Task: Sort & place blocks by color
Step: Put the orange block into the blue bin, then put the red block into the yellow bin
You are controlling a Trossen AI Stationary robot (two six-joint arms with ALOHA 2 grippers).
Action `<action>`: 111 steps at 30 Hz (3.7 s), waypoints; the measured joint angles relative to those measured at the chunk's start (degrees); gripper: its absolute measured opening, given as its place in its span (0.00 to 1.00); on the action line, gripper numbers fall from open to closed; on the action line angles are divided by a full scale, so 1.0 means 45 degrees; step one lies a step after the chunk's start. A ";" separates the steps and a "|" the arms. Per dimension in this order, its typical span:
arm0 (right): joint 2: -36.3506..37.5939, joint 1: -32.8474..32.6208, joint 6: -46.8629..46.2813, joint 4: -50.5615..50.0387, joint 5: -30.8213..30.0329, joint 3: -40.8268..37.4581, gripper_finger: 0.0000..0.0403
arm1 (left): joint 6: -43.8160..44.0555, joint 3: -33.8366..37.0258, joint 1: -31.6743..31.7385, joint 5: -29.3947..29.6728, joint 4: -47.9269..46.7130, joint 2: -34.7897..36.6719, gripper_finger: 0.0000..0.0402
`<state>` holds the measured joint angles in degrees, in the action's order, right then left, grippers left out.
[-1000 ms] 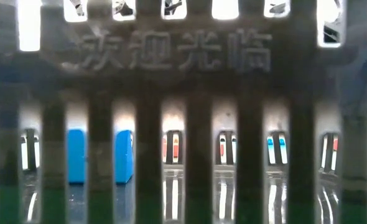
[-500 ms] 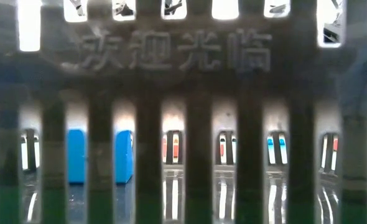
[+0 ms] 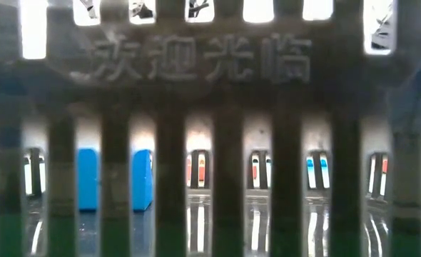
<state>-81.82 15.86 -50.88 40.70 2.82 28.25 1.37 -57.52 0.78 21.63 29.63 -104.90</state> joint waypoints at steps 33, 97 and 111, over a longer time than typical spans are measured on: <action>0.7010 0.4783 0.3620 -1.1073 -0.1741 0.0010 0.29 | 0.1551 -0.0005 0.0825 0.0985 -0.1478 0.0001 0.43; 0.7669 0.4871 0.4277 -1.0136 0.0070 0.0015 0.66 | -0.2306 0.0005 -0.0028 -0.4128 -0.8490 0.0729 0.40; 0.7669 0.4871 0.4476 -1.0144 0.0065 0.0015 0.66 | -0.3465 0.0005 0.0185 -0.4032 -0.8505 0.0743 0.40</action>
<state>-47.31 37.78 -30.74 -4.95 3.11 28.32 -14.22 -57.49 1.61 3.49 -8.65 -101.56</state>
